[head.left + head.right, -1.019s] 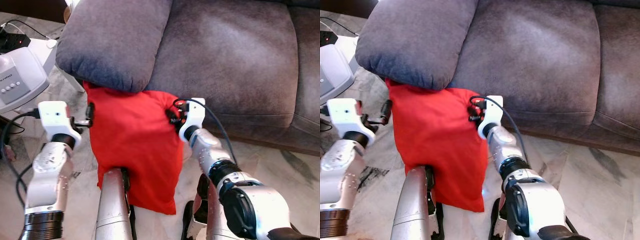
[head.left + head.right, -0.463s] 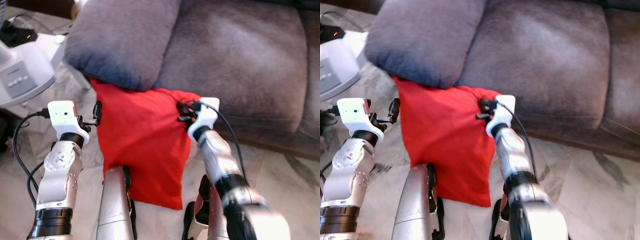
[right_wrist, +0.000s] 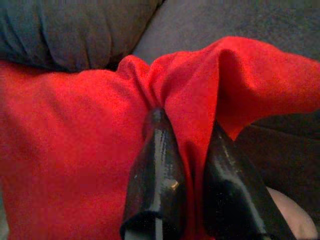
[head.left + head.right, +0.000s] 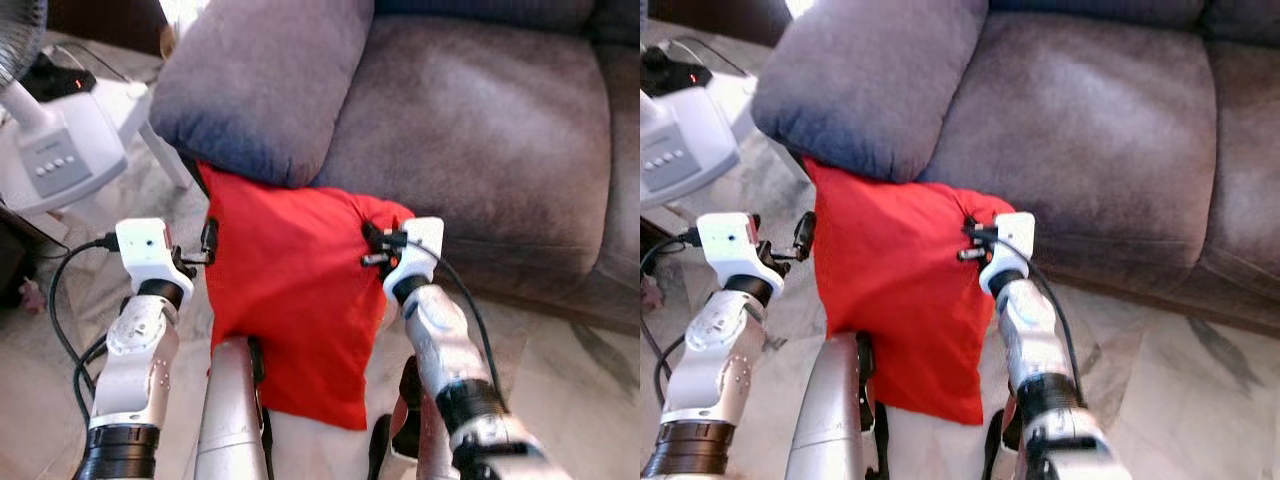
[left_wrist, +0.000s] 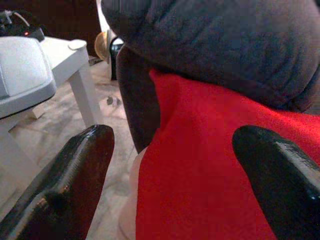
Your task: Move the pillow to the sofa from floor
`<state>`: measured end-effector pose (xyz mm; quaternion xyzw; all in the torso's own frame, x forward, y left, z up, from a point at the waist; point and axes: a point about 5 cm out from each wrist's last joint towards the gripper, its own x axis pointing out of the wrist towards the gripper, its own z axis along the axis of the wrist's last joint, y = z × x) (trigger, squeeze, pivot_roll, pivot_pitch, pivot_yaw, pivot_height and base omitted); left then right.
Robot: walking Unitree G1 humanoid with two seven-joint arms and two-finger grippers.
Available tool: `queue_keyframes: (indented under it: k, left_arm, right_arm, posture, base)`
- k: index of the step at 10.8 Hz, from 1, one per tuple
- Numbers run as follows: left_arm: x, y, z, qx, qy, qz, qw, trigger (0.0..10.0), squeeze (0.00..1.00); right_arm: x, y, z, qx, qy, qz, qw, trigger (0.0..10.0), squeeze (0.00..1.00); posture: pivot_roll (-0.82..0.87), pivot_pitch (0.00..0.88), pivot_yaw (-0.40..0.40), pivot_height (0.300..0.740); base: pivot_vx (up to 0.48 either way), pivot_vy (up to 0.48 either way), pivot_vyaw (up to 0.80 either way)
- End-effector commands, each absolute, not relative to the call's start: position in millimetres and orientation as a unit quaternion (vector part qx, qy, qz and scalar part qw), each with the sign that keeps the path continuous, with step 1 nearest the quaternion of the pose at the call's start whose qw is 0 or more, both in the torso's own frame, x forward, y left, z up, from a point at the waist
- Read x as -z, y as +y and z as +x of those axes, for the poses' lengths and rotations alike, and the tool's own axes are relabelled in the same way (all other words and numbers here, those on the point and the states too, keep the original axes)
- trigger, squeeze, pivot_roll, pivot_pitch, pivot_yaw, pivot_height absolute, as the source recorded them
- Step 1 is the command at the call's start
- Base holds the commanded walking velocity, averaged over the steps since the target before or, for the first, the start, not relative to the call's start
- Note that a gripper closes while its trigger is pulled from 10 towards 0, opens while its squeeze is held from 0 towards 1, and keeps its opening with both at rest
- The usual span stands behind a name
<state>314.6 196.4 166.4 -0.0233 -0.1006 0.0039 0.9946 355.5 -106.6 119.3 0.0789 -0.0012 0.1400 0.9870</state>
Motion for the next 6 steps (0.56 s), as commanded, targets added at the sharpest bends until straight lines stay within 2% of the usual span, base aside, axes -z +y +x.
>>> queue_keyframes:
  k: [1,6]
  left_arm:
    - [-160.8,197.5,313.7,-0.008,-0.094,-0.012,0.995,10.0,0.0]
    - [-160.1,200.5,313.9,-0.012,-0.099,-0.008,0.995,10.0,0.0]
  right_arm:
    - [-140.0,-111.9,358.5,-0.121,-0.052,0.088,0.987,10.0,0.0]
    - [-144.7,-107.3,357.9,-0.127,-0.055,0.081,0.987,10.0,0.0]
  posture:
    - [0.21,0.199,0.003,0.548]
    - [0.22,0.21,0.001,0.644]
  base:
    - [0.0,0.0,0.0]
    - [0.0,0.0,0.0]
